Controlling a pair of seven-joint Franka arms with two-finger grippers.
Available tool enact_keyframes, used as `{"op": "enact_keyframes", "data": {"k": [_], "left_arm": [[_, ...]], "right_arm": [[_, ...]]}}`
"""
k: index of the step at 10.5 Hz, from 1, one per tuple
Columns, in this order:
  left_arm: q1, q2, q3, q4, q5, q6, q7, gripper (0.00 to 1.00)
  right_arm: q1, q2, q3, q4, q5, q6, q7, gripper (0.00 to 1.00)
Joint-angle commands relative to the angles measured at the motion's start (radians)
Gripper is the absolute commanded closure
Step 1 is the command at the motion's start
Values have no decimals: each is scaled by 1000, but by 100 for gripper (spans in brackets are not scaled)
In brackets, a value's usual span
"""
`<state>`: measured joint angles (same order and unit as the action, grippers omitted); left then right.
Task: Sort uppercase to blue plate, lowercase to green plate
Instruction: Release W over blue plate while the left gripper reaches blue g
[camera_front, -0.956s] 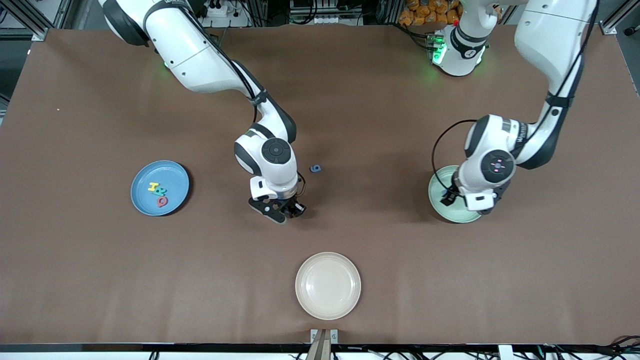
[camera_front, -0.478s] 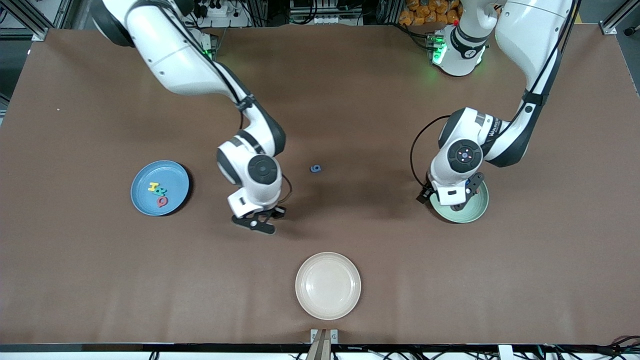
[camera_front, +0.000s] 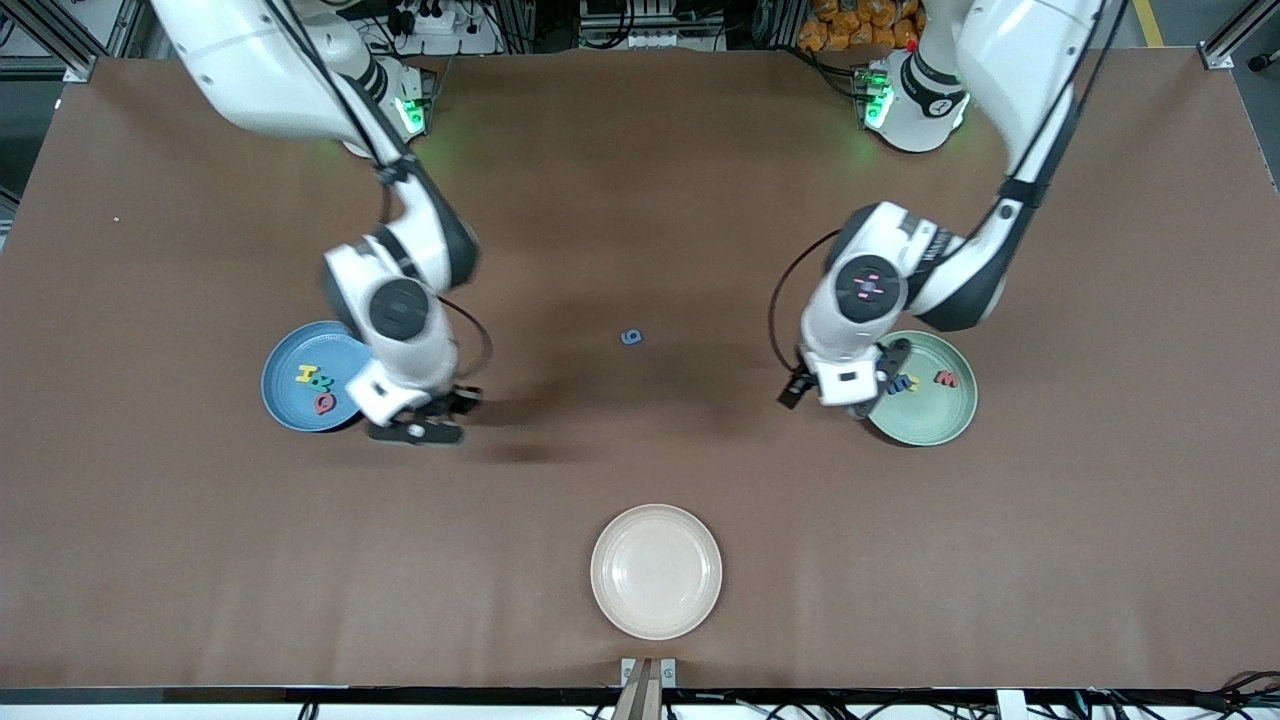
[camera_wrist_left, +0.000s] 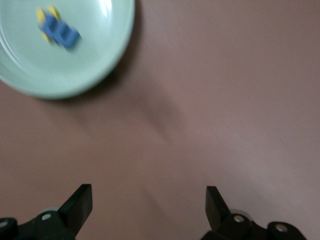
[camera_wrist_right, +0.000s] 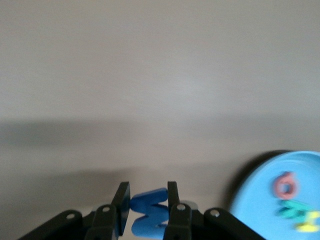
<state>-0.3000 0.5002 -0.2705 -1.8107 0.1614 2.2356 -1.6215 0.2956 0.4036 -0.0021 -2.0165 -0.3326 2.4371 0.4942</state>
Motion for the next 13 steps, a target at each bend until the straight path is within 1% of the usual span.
{"op": "enact_keyframes", "data": {"k": [1,2,3,5,7,8,10,11,12,13], "left_arm": [[-89,107,5,125,-5,-5,-197,0],[-115,130,4,148,-6,-5,-290,0],[-142,155,4,175,-8,-5,-390,0],[-209,195,4,198,-10,-1,-619,0],[-278,201,5,200,-11,74,-839,0],[-306,213,5,202,-6,110,-926,0],[-356,228,16,203,0,151,-1006,0],[-370,238,20,202,3,166,-1023,0],[-387,250,45,199,4,185,-1043,0],[-424,256,83,194,12,199,-1067,0]], "right_arm": [[-16,-198,-146,-311,-3,163,-216,85],[-16,-219,-201,-356,-3,203,-291,85],[-16,-224,-243,-390,-2,248,-339,85],[-20,-221,-263,-416,-2,298,-353,85],[-20,-218,-263,-418,-2,303,-353,85],[-20,-215,-263,-416,-2,304,-352,81],[-20,-213,-263,-416,-2,304,-342,44],[-20,-213,-263,-416,0,304,-338,36],[-20,-213,-263,-416,15,304,-338,33],[-18,-215,-262,-416,20,303,-338,33]]}}
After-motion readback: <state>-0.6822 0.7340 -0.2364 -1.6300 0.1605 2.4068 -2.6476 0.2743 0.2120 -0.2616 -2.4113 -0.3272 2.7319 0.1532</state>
